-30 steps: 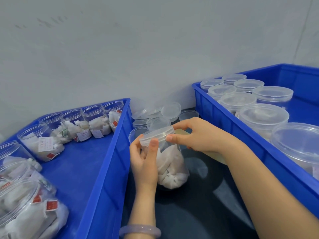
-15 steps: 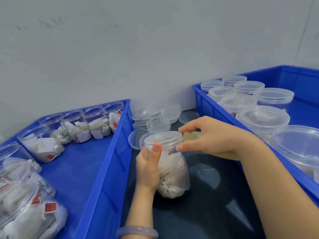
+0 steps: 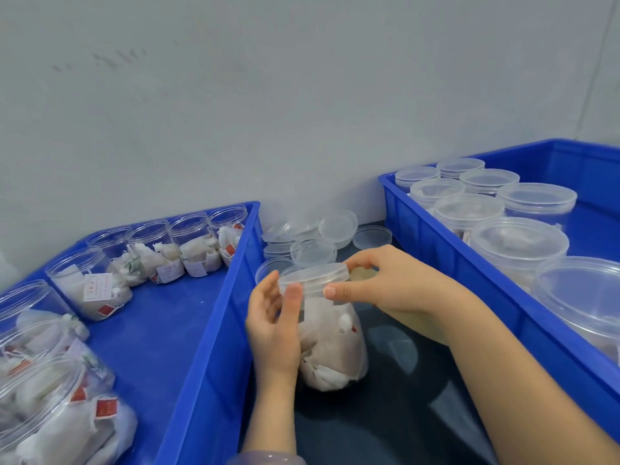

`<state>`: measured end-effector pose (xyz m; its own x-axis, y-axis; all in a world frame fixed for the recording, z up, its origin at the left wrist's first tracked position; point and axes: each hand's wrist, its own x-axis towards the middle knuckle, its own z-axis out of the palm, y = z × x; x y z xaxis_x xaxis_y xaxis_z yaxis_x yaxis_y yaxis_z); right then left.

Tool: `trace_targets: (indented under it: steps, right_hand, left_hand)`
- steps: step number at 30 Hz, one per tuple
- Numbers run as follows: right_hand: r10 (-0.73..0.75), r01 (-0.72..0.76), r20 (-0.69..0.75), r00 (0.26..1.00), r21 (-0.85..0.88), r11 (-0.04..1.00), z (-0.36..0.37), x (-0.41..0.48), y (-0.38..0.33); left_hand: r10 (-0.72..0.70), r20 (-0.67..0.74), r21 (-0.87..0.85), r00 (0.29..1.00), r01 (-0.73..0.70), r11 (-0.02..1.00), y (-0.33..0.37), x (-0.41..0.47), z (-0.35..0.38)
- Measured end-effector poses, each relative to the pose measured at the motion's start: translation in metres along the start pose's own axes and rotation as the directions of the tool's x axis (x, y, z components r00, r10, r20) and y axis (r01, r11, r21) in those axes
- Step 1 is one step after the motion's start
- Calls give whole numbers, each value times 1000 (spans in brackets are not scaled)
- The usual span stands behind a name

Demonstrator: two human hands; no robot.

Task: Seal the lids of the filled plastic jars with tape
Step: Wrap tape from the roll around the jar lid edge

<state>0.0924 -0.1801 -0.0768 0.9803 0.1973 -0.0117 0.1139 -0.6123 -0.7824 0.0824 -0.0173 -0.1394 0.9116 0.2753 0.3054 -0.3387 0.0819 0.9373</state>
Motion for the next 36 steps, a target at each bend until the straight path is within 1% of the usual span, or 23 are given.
trace_targets:
  steps: [2,3,4,5,7,9,11,13,15,17,20,22,25,27,29,32,33,34,36]
  right_hand:
    - [32,-36,-48,998,-79,996,2,-1,-3]
    - [35,-40,-55,998,-92,995,3,-1,-6]
    - [31,-36,-52,998,-92,995,5,-2,-10]
    - [23,-27,-43,999,-91,996,6,-4,-14]
    - [13,-11,14,1000,-130,991,5,-7,-19]
    - [27,-5,103,994,-211,978,-1,-10,-19]
    - [16,22,148,989,-253,967,-7,-13,-18]
    - [2,29,144,990,-209,978,-12,-14,-14]
    - [0,21,124,992,-166,986,-16,-14,-10]
    - [0,17,119,993,-146,989,-17,-12,-5]
    - [-12,21,129,992,-71,997,-16,-8,-2]
    - [-20,27,139,990,-48,999,-12,-5,1]
    - [-36,32,143,989,33,999,-6,-2,4]
    - [-38,33,141,989,44,999,0,0,3]
    - [-20,17,102,995,28,999,3,1,0]
    - [41,-41,0,999,-34,999,4,0,-6]
    - [56,-57,-12,998,-60,997,4,-1,-7]
    - [56,-57,-9,998,-80,995,6,-2,-9]
    - [15,-12,32,999,-105,994,8,-6,-16]
  left_hand:
    - [-23,35,102,999,19,995,6,0,7]
    - [-45,34,158,998,39,987,7,0,11]
    - [-57,-1,192,998,56,980,6,-2,15]
    - [-57,-49,196,997,66,978,6,-5,18]
    - [-26,-124,150,992,44,988,6,-7,18]
    - [-26,-131,128,991,43,991,4,-5,14]
    - [-41,-96,148,995,55,987,4,-2,11]
    - [-31,-47,174,998,39,984,3,1,10]
    - [-25,0,165,1000,25,986,3,3,9]
    - [-45,23,147,999,41,988,3,3,8]
    - [-91,38,89,995,87,992,1,5,5]
    - [-88,41,78,995,85,993,1,5,3]
    - [-85,61,63,995,81,995,3,3,1]
    - [-91,72,44,993,88,995,4,2,-2]
    - [-77,38,84,996,73,994,5,2,-1]
    - [0,-85,201,996,17,979,11,0,6]
    - [7,-87,228,996,13,974,14,-2,10]
    - [1,-86,238,996,19,971,16,-4,14]
    - [-18,-134,220,991,48,974,17,-8,20]
